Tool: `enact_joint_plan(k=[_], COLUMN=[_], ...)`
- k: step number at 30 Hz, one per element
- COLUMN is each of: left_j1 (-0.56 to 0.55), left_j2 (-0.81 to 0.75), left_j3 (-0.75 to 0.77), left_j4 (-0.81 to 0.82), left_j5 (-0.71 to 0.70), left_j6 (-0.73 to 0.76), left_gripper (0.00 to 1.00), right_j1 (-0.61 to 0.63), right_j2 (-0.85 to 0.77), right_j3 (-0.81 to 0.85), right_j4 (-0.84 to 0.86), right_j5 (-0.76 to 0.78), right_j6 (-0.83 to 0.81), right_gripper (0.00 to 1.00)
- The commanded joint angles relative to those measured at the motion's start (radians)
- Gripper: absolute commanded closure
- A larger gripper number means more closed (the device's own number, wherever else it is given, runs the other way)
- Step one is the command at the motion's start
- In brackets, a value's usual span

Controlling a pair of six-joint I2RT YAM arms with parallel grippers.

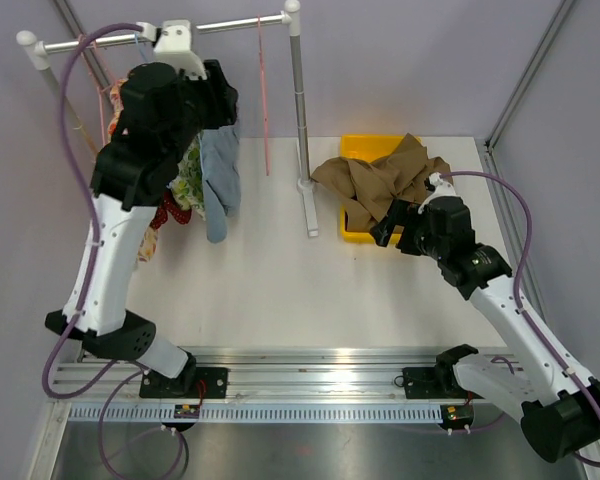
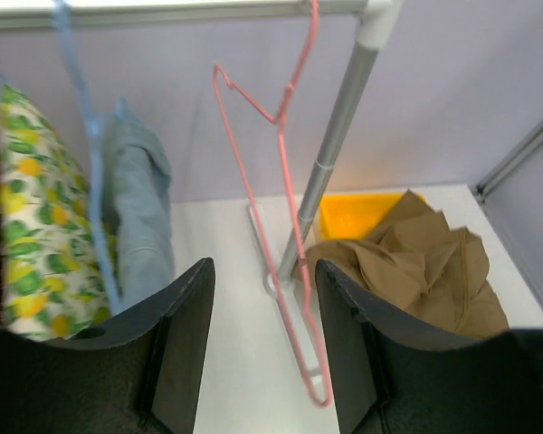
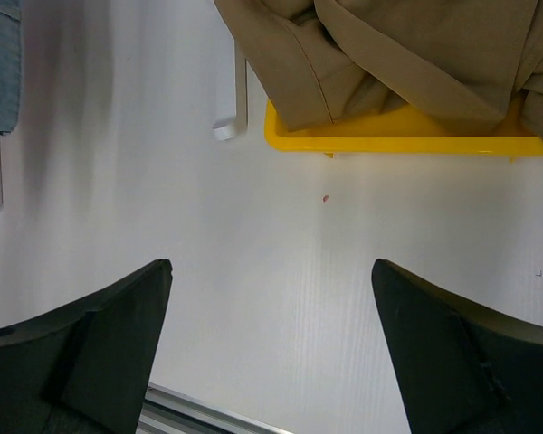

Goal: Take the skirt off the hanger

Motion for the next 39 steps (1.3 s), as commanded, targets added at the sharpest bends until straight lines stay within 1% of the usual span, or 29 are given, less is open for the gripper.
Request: enact_joint_plan(k=[1, 6, 9, 12, 15, 17, 18, 19, 21, 22, 27, 29, 30, 31, 32, 33, 34, 35, 36, 37, 38, 39], left_j1=[0.048, 0.111, 0.14, 0.171, 0.185, 0.196, 0.2, 0.206, 0.211, 0.211, 0.209, 0.209, 0.209, 0.209, 0.208, 0.208, 0.2, 0.199, 0.197, 0.196, 0.196, 0.196], left_j2=[-0.05, -0.082, -0.073, -0.059, -0.033, 0.007, 0.022, 0.036, 0.07, 0.079, 0.065, 0.067, 0.074, 0.09, 0.097, 0.102, 0.093, 0.04, 0.024, 0.012, -0.004, -0.011], left_j3=[-0.037, -0.136, -0.194, -0.249, -0.285, -0.269, -0.257, -0.248, -0.223, -0.19, -0.118, -0.017, 0.035, 0.13, 0.184, 0.224, 0.235, 0.19, 0.185, 0.183, 0.189, 0.186], left_j4=[-0.066, -0.072, -0.057, -0.026, 0.014, 0.011, 0.006, -0.006, -0.02, -0.041, -0.041, -0.084, -0.108, -0.156, -0.177, -0.196, -0.187, -0.166, -0.155, -0.159, -0.162, -0.171], left_j5=[-0.07, -0.073, -0.073, -0.034, -0.015, -0.018, -0.017, -0.015, -0.018, -0.024, 0.0, -0.001, -0.001, 0.002, 0.014, 0.015, 0.014, 0.019, 0.017, 0.014, 0.012, 0.011], left_j6=[0.051, 0.036, 0.025, 0.01, 0.01, 0.007, 0.002, -0.005, -0.015, -0.021, -0.021, -0.021, -0.019, -0.019, -0.019, -0.018, -0.016, -0.018, -0.019, -0.024, -0.028, -0.03], left_gripper=[0.48, 0.5, 0.51, 0.54, 0.55, 0.58, 0.61, 0.76, 0.94, 1.0, 1.0, 1.0, 1.0, 1.0, 1.0, 1.0, 1.0, 1.0, 1.0, 1.0, 1.0, 1.0], right_j1=[0.01, 0.011, 0.01, 0.01, 0.011, 0.01, 0.011, 0.011, 0.01, 0.01, 0.01, 0.01, 0.011, 0.011, 0.017, 0.024, 0.039, 0.06, 0.13, 0.174, 0.22, 0.305], right_j2=[-0.026, -0.037, -0.04, -0.043, -0.046, -0.049, -0.049, -0.049, -0.048, -0.048, -0.038, -0.023, -0.015, 0.001, 0.014, 0.03, 0.066, 0.09, 0.112, 0.165, 0.194, 0.222], right_j3=[0.044, 0.032, 0.031, 0.025, 0.016, 0.005, 0.004, -0.002, -0.007, -0.01, 0.008, 0.048, 0.068, 0.114, 0.136, 0.163, 0.224, 0.261, 0.3, 0.383, 0.427, 0.511], right_j4=[-0.021, -0.033, -0.042, -0.048, -0.051, -0.05, -0.051, -0.048, -0.042, -0.044, -0.024, -0.016, -0.001, 0.008, 0.033, 0.044, 0.051, 0.056, 0.056, 0.05, 0.035, 0.027], right_j5=[0.007, 0.013, 0.017, 0.023, 0.023, 0.023, 0.023, 0.023, 0.021, 0.023, 0.018, 0.004, -0.028, -0.052, -0.107, -0.135, -0.157, -0.161, -0.146, -0.117, -0.043, -0.013], right_j6=[0.008, 0.005, -0.002, -0.008, -0.015, -0.016, -0.016, -0.016, -0.016, -0.018, -0.039, -0.064, -0.073, -0.093, -0.099, -0.105, -0.119, -0.126, -0.137, -0.169, -0.186, -0.206], right_gripper=[0.01, 0.01, 0.01, 0.01, 0.01, 0.0, 0.01, 0.01, 0.01, 0.01, 0.0, 0.0, 0.01, 0.0, 0.01, 0.01, 0.01, 0.01, 0.01, 0.0, 0.01, 0.01])
